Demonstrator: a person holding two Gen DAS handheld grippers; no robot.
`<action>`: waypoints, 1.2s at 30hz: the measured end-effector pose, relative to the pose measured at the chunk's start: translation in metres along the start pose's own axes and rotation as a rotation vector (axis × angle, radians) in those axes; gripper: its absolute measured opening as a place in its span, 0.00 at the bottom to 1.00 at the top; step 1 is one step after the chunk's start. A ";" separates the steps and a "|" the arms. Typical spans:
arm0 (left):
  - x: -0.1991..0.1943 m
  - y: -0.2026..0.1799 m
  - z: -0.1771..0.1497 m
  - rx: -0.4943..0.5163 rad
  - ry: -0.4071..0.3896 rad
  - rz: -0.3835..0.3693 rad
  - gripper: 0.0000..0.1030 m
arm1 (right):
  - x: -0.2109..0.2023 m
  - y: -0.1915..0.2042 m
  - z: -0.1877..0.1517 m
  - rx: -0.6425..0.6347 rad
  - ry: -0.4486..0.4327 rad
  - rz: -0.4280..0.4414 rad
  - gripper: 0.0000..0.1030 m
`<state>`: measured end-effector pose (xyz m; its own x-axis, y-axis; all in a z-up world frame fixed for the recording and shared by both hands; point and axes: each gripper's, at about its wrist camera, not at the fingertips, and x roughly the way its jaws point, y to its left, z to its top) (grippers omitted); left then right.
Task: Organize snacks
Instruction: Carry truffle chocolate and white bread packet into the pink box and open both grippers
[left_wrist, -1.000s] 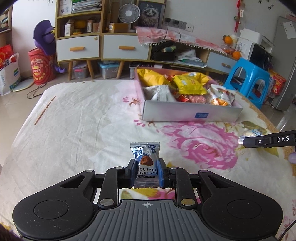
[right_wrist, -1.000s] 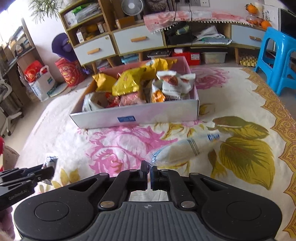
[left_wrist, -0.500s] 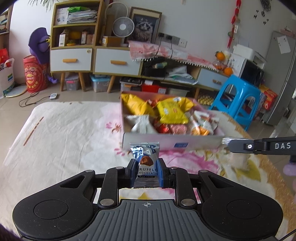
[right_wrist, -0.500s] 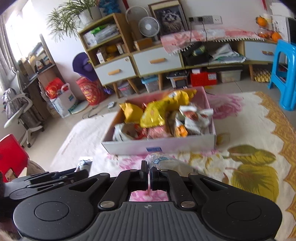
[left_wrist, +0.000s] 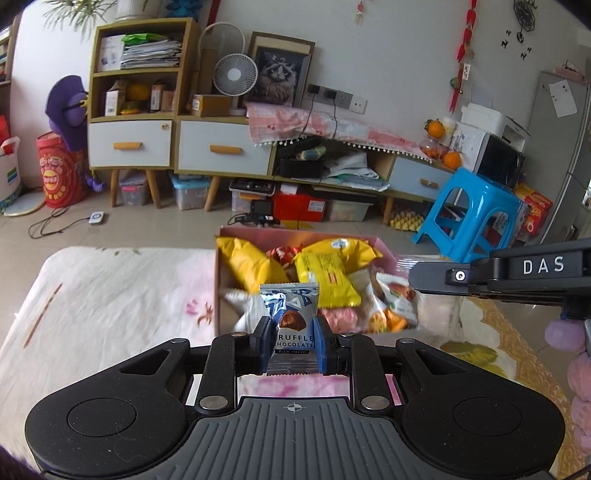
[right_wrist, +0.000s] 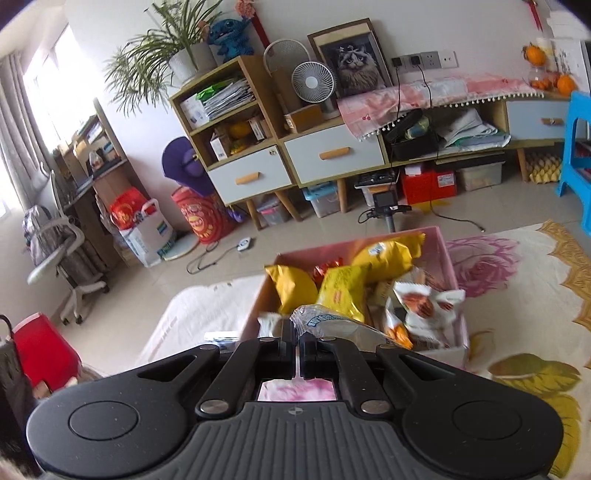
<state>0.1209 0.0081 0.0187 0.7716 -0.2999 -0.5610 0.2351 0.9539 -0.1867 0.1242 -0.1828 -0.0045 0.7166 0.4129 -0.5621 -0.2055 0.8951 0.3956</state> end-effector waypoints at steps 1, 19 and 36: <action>0.006 0.000 0.003 -0.001 0.001 0.004 0.20 | 0.005 -0.001 0.004 0.006 0.001 0.001 0.00; 0.099 -0.002 0.033 -0.022 0.056 0.071 0.21 | 0.077 -0.045 0.042 0.196 0.016 -0.033 0.00; 0.092 -0.002 0.028 -0.010 0.048 0.072 0.50 | 0.067 -0.041 0.042 0.163 0.041 -0.054 0.37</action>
<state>0.2075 -0.0211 -0.0101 0.7572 -0.2314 -0.6109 0.1744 0.9728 -0.1523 0.2085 -0.1988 -0.0281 0.6952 0.3745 -0.6136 -0.0543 0.8785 0.4746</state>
